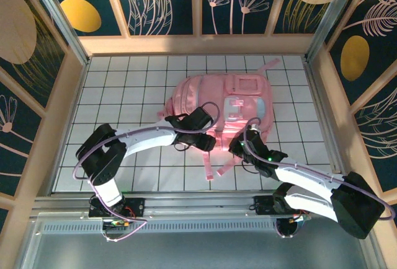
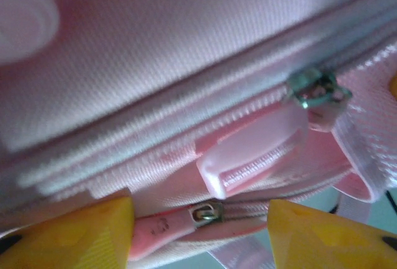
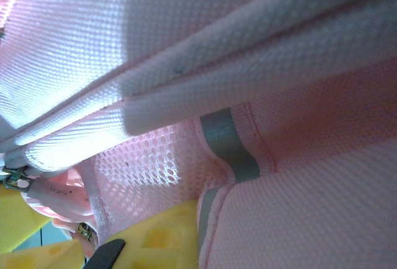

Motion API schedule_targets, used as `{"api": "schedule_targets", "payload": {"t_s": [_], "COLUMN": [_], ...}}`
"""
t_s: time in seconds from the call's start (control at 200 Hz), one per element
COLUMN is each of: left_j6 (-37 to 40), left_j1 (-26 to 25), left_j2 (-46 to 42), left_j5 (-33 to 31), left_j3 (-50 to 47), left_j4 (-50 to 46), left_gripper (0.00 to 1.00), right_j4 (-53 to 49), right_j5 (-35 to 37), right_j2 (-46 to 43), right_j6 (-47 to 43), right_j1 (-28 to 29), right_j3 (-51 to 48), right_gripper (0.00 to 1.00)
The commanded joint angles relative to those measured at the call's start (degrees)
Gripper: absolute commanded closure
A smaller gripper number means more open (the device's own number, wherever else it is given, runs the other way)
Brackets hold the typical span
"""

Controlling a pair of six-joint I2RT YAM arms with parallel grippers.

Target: Pack the student bag

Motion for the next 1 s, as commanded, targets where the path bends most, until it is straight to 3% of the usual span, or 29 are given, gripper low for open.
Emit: {"api": "schedule_targets", "payload": {"t_s": [0.0,0.355,0.566,0.896,0.996], "left_j6": [-2.4,-6.0,-5.0,-5.1,-5.2], "left_j1": [-0.1,-0.1,0.6,1.1,1.6], "left_j2": [-4.2,-8.8,-10.6,-4.9,-4.4], "left_j5": [5.1,9.2,-2.5,-6.0,-3.8], "left_j3": [-2.9,-7.3,-5.8,-5.2,-5.3], "left_j4": [1.4,5.3,0.4,0.2,2.5], "left_gripper": [0.42,0.43,0.39,0.37,0.38], "right_j4": [2.2,4.0,4.5,4.4,4.6], "right_j5": [-3.1,-4.7,-5.5,-5.8,-6.0], "right_j2": [0.7,3.2,3.8,3.8,3.8], "right_j6": [-1.8,-1.3,-1.1,-1.0,-0.9], "right_j1": [-0.6,-1.5,-1.5,-1.5,-1.5], "right_j3": [-0.9,-0.9,-0.8,-0.6,-0.8], "right_gripper": [1.0,1.0,1.0,1.0,1.0]}}
